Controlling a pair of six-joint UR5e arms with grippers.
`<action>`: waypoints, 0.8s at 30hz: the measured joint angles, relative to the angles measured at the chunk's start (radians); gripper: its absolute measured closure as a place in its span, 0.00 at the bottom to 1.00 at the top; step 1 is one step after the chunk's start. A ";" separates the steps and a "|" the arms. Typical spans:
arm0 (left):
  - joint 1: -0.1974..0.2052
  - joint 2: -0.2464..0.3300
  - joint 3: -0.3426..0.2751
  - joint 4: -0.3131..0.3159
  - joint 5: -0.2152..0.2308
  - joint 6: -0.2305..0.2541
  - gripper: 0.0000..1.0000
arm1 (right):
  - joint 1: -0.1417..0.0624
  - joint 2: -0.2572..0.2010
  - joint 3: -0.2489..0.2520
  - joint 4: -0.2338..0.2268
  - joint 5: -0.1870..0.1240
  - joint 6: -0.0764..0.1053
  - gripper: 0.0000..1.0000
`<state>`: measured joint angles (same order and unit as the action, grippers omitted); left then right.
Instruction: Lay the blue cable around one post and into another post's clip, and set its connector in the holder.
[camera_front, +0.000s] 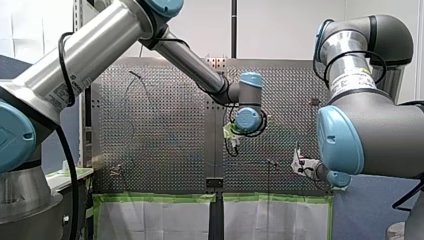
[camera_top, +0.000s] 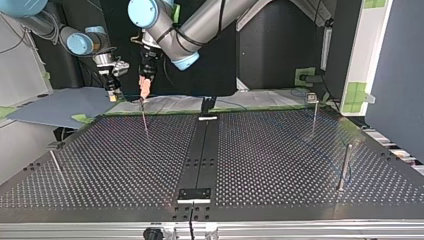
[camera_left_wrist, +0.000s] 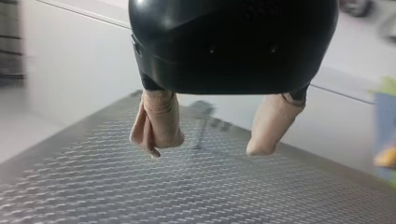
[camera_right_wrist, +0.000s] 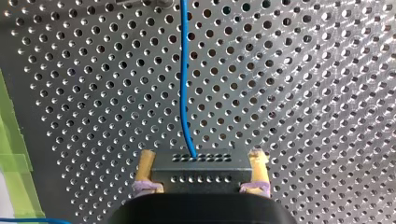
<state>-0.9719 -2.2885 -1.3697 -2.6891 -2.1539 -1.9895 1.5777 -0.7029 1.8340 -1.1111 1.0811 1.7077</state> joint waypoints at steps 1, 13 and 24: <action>-0.008 -0.008 0.000 -0.008 -0.007 0.008 0.00 | -0.001 0.000 0.000 0.000 0.001 0.000 0.98; -0.114 -0.114 0.024 -0.070 -0.078 0.106 0.00 | -0.003 0.000 0.000 0.000 0.013 0.003 0.98; -0.085 -0.213 0.117 -0.126 -0.044 0.128 0.00 | 0.001 0.000 0.000 0.005 0.013 0.000 0.98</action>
<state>-1.0565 -2.5013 -1.2532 -2.8150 -2.1979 -1.8616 1.5786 -0.7032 1.8339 -1.1064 1.0938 1.7079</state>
